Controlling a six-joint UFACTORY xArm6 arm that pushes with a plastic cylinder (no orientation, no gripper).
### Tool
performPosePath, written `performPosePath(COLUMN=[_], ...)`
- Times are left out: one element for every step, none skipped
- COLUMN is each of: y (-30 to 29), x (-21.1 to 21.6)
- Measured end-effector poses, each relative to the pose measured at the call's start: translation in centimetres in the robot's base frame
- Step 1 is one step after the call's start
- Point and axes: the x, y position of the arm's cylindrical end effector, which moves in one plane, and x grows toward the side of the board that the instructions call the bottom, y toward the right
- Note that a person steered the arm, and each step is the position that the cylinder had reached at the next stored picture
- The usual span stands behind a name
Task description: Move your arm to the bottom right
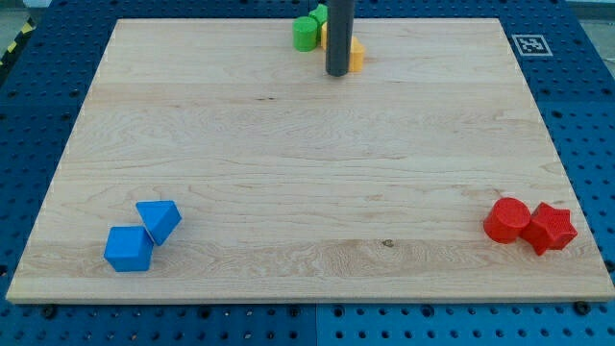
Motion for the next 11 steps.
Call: performPosePath(y=[2.3,2.6,2.3,4.3,10.6,12.9,11.8,10.1,9.2,15.5,24.7], x=[0.3,-1.4,-3.2,0.1,7.0,13.0,16.6,20.6,27.1,30.2,28.2])
